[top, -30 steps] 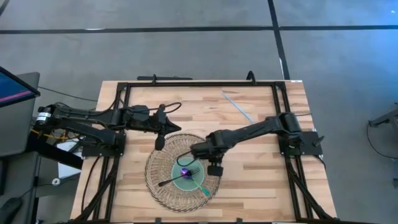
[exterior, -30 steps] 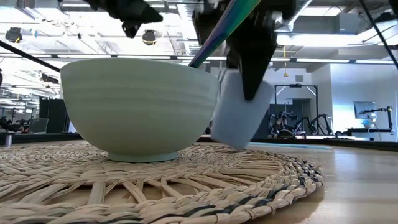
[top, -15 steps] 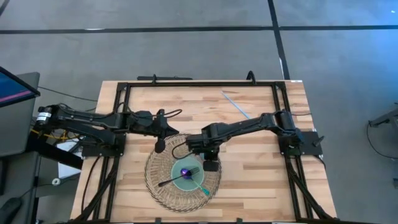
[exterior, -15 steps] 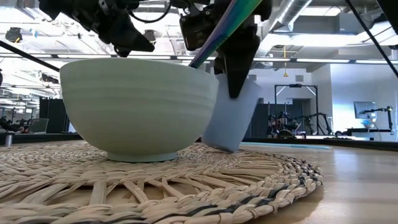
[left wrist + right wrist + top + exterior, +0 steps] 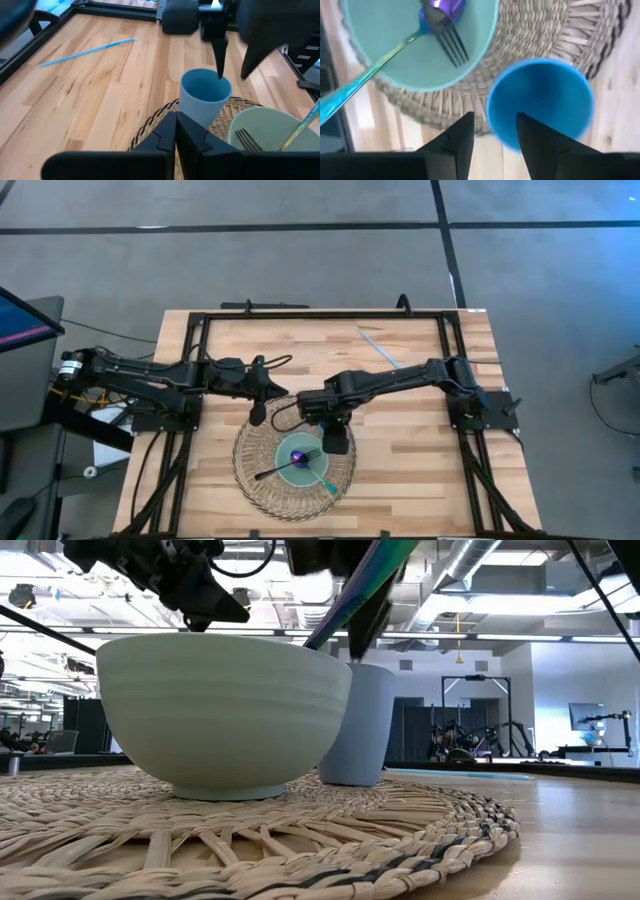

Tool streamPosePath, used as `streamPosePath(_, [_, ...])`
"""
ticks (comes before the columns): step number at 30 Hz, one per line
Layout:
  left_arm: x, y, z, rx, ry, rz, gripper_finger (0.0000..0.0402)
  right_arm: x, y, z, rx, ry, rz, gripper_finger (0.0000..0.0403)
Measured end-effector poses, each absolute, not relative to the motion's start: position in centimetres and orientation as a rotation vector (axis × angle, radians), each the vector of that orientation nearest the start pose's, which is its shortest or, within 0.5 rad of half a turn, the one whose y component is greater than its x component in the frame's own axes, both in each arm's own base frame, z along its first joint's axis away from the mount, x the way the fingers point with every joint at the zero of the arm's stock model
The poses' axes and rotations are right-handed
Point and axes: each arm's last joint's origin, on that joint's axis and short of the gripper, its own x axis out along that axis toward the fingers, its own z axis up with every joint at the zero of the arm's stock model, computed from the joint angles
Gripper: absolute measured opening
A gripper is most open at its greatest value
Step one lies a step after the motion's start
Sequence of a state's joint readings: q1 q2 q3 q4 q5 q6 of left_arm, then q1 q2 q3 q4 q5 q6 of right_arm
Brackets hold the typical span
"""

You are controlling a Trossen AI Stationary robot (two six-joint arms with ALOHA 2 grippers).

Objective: Pick & Place Utensil
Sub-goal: Put the blue straw into the blue cup on the woven placemat

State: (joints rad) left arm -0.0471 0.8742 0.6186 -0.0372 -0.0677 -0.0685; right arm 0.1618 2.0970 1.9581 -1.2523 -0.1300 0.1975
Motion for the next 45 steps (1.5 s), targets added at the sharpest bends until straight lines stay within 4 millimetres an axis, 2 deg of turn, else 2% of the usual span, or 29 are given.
streamPosePath(7, [19.5,-0.7,27.5,-0.093,0.285,0.036,0.0006,40.1,7.1,30.3,0.079,1.469,0.147,0.0133])
streamPosePath(10, [19.6,-0.7,27.6,-0.097,0.277,0.036,0.0008,39.6,7.5,31.2,-0.003,1.478,0.221,0.0129])
streamPosePath(14, [19.6,-0.7,27.7,-0.112,0.261,0.037,0.0008,38.2,7.7,32.5,-0.020,1.480,0.236,0.0128])
streamPosePath(18, [19.6,-0.7,27.8,-0.125,0.248,0.038,0.0006,34.9,7.1,35.5,-0.028,1.414,0.220,0.0130])
streamPosePath(20, [19.6,-0.7,27.9,-0.126,0.242,0.038,0.0007,32.9,6.8,36.7,-0.060,1.351,0.125,0.0129])
streamPosePath(22, [19.7,-0.7,27.9,-0.126,0.237,0.037,0.0009,31.1,6.5,37.0,-0.096,1.236,0.026,0.0127])
streamPosePath(25, [19.7,-0.7,28.1,-0.127,0.223,0.036,0.0008,28.4,5.9,35.0,-0.098,1.101,-0.062,0.0128])
streamPosePath(28, [19.7,-0.7,28.1,-0.127,0.218,0.036,0.0006,25.6,5.1,31.6,-0.047,1.019,-0.114,0.0129])
streamPosePath(31, [19.7,-0.7,28.3,-0.128,0.197,0.034,0.0007,22.9,3.5,27.9,0.038,1.001,-0.196,0.0129])
streamPosePath(35, [19.8,-0.7,28.7,-0.131,0.154,0.031,0.0010,19.9,1.0,24.1,0.165,1.017,-0.418,0.0129])
streamPosePath(40, [19.9,-0.7,29.5,-0.135,0.077,0.025,0.0006,17.9,-2.1,21.2,0.341,0.988,-0.764,0.0128])
streamPosePath(45, [19.9,-0.7,29.8,-0.137,0.044,0.024,0.0010,17.5,-4.2,19.4,0.357,1.049,-0.870,0.0130])
